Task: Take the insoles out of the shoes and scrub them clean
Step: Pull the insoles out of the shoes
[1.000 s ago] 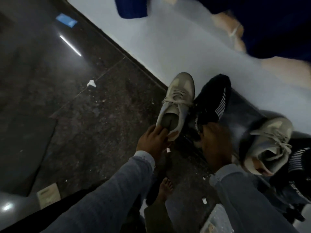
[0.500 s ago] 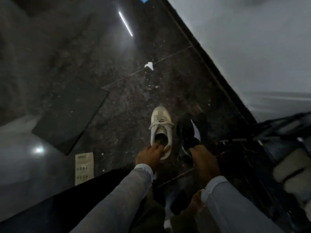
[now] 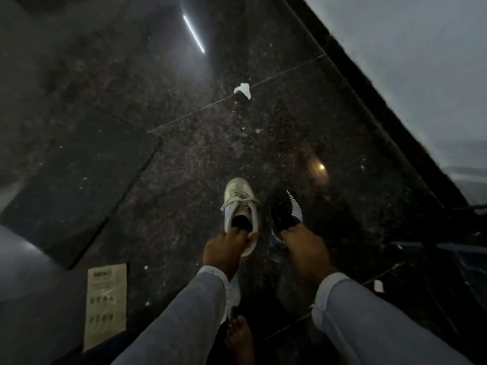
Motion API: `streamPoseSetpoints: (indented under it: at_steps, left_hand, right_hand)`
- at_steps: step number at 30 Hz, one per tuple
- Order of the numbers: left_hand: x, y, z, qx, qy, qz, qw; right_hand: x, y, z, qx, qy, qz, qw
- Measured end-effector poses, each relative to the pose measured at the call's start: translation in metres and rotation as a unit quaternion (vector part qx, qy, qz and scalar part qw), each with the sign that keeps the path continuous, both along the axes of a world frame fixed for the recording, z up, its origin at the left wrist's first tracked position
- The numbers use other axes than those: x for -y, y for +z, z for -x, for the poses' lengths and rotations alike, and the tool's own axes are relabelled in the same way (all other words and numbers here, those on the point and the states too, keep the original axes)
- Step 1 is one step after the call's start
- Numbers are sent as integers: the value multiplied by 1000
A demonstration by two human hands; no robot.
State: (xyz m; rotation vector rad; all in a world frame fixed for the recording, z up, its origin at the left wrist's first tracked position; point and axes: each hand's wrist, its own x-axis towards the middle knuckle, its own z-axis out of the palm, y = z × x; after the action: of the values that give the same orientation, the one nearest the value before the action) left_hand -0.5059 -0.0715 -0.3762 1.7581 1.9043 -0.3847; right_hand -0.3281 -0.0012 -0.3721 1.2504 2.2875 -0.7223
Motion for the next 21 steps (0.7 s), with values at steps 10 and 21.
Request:
streamPoseSetpoints:
  at_steps: [10,21]
  left_hand:
    - [-51,-93,21,-41,31,-3,999]
    - [-40,-88,17,-66,-5,15,998]
  right_hand:
    - [-38,-101,27,4,6,-48,999]
    - [-26,-100,32,12,-14,-42,999]
